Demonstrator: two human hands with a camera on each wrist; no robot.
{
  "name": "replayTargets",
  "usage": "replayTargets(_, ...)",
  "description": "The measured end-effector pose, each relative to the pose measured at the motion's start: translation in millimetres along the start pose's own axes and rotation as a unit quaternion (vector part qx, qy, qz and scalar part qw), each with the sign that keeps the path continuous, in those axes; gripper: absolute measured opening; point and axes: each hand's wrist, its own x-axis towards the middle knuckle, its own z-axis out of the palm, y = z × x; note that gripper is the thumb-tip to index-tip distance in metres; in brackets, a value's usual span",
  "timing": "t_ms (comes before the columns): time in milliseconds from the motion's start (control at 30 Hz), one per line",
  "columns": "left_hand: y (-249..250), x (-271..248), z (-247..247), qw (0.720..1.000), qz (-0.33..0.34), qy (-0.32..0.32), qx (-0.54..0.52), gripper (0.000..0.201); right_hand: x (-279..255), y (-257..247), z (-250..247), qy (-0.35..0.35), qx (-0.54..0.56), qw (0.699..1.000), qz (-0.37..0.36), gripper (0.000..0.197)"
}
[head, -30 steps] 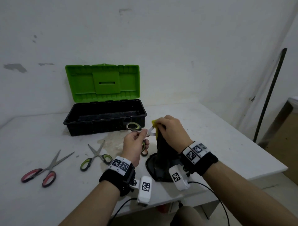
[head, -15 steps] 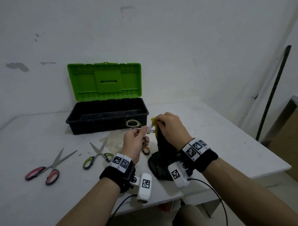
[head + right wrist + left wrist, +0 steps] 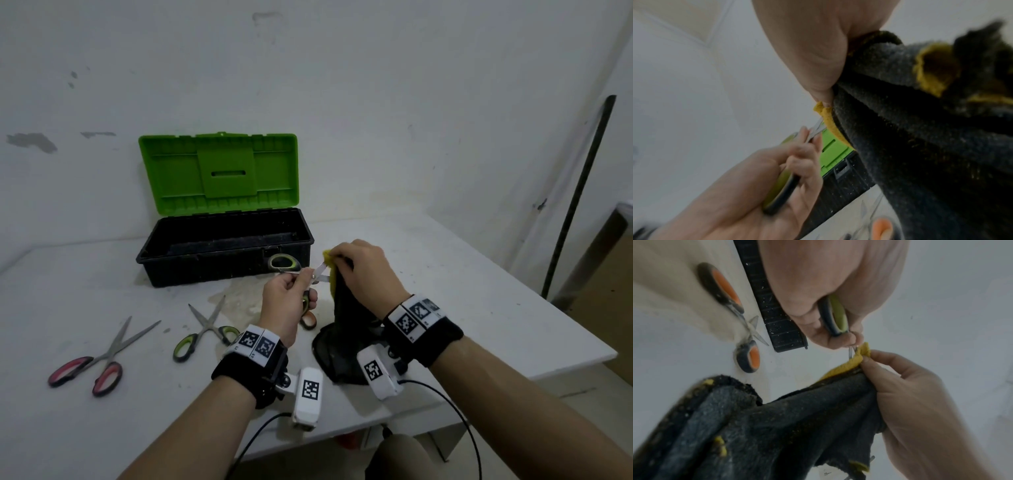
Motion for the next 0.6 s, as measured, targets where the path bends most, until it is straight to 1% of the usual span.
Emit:
replayTargets(100,-3,2,-2,1.0,0.0,0.008,0.008,0.031,9,10,-8,0.037,-0.008,0.998,0.041,0.015)
replayTargets(167,-2,2,-2,1.0,0.002,0.011,0.009,0.031,5,5,-11,0.042,0.0,0.999,0.018,0.016)
replayTargets(267,0,2,-1,1.0,0.002,0.011,0.002,0.026,-9,-12,-6,-0.014,0.018,0.999,-0.036,0.018)
replayTargets(333,0,3,2,1.0,0.003,0.0,-0.001,0.024,-13,-16,1,-0.036,0.019,0.998,-0.043,0.018)
replayTargets(433,0,2,2,1.0,-0.001,-0.004,0.0,0.025,-6,-7,3,-0.009,0.014,1.0,-0.022,0.016)
replayTargets(533,0,2,-2,1.0,-0.001,0.002,0.003,0.03,8,5,-4,0.025,-0.006,0.999,0.029,0.015)
replayTargets(600,-1,2,-3,1.0,0.001,0.006,0.006,0.03,10,8,-10,0.044,-0.007,0.998,0.036,0.015)
